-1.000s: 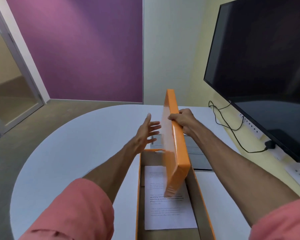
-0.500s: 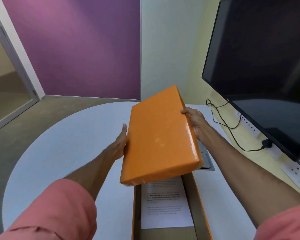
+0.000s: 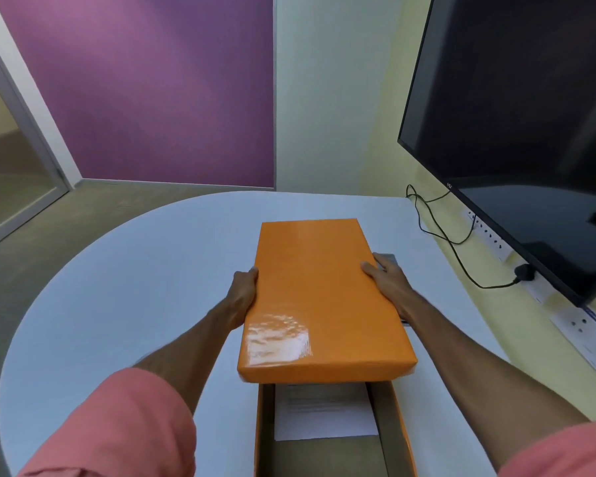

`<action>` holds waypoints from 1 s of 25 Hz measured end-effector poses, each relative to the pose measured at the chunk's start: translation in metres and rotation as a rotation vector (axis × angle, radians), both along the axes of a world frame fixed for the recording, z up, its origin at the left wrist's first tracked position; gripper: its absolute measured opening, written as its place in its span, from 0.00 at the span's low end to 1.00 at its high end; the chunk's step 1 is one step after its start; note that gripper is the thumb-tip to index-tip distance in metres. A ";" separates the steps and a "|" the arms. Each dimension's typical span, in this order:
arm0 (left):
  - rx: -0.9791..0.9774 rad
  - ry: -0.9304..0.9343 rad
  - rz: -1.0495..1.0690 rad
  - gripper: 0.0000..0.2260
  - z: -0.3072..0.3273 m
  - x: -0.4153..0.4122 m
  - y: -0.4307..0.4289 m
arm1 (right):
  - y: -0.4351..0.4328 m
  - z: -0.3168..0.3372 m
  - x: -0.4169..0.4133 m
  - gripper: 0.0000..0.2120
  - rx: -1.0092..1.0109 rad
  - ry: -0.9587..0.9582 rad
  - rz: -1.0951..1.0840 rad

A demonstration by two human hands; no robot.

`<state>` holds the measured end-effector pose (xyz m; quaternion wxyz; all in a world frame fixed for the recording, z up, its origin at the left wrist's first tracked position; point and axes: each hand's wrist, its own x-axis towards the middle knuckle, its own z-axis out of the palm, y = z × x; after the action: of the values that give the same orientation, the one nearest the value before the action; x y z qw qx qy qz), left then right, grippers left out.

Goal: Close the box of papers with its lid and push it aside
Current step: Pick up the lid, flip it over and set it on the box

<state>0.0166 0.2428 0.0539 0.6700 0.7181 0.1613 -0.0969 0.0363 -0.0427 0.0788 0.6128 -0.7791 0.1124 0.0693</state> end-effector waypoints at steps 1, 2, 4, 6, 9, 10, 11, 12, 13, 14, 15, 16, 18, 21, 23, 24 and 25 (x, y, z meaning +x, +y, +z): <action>0.017 0.003 -0.024 0.23 -0.009 -0.002 -0.001 | -0.002 -0.009 -0.003 0.25 0.025 0.013 0.009; 0.043 0.009 -0.041 0.23 -0.017 -0.004 -0.001 | -0.004 -0.018 -0.007 0.24 0.038 0.037 0.010; 0.041 0.012 -0.062 0.23 -0.030 -0.011 -0.002 | -0.007 -0.035 -0.016 0.24 0.058 0.087 0.013; -0.009 0.015 -0.107 0.21 -0.039 -0.018 -0.005 | -0.009 -0.050 -0.024 0.24 0.064 0.123 0.025; -0.034 0.078 -0.130 0.21 -0.053 -0.025 -0.008 | -0.012 -0.067 -0.028 0.23 0.074 0.143 0.041; -0.028 0.096 -0.124 0.22 -0.057 -0.025 -0.010 | -0.013 -0.070 -0.028 0.22 0.076 0.150 0.044; -0.023 0.108 -0.120 0.22 -0.061 -0.025 -0.011 | -0.014 -0.074 -0.029 0.22 0.082 0.154 0.046; -0.020 0.113 -0.117 0.23 -0.064 -0.025 -0.012 | -0.015 -0.076 -0.030 0.22 0.083 0.163 0.042; -0.018 0.108 -0.116 0.23 -0.068 -0.026 -0.014 | -0.016 -0.079 -0.032 0.22 0.088 0.166 0.037; -0.011 0.098 -0.116 0.23 -0.070 -0.026 -0.015 | -0.016 -0.082 -0.034 0.22 0.091 0.164 0.033; -0.004 0.088 -0.116 0.24 -0.073 -0.028 -0.017 | -0.016 -0.086 -0.036 0.22 0.100 0.160 0.032; -0.003 0.081 -0.114 0.24 -0.074 -0.031 -0.018 | -0.017 -0.088 -0.039 0.21 0.105 0.157 0.033; -0.009 0.060 -0.115 0.24 -0.079 -0.039 -0.019 | -0.018 -0.093 -0.044 0.21 0.116 0.145 0.033; -0.051 0.016 -0.135 0.23 -0.085 -0.050 -0.020 | -0.020 -0.095 -0.053 0.24 0.119 0.142 0.033; -0.040 -0.014 -0.151 0.23 -0.087 -0.058 -0.021 | -0.021 -0.097 -0.060 0.26 0.122 0.160 0.029; -0.029 -0.027 -0.158 0.23 -0.088 -0.062 -0.022 | -0.022 -0.098 -0.064 0.27 0.120 0.172 0.026; -0.017 -0.034 -0.155 0.23 -0.090 -0.066 -0.023 | -0.023 -0.099 -0.068 0.28 0.115 0.181 0.024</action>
<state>-0.0499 0.2195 -0.0358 0.6690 0.7245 0.0928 -0.1377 -0.0317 -0.0653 -0.0200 0.6431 -0.7344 0.1537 0.1532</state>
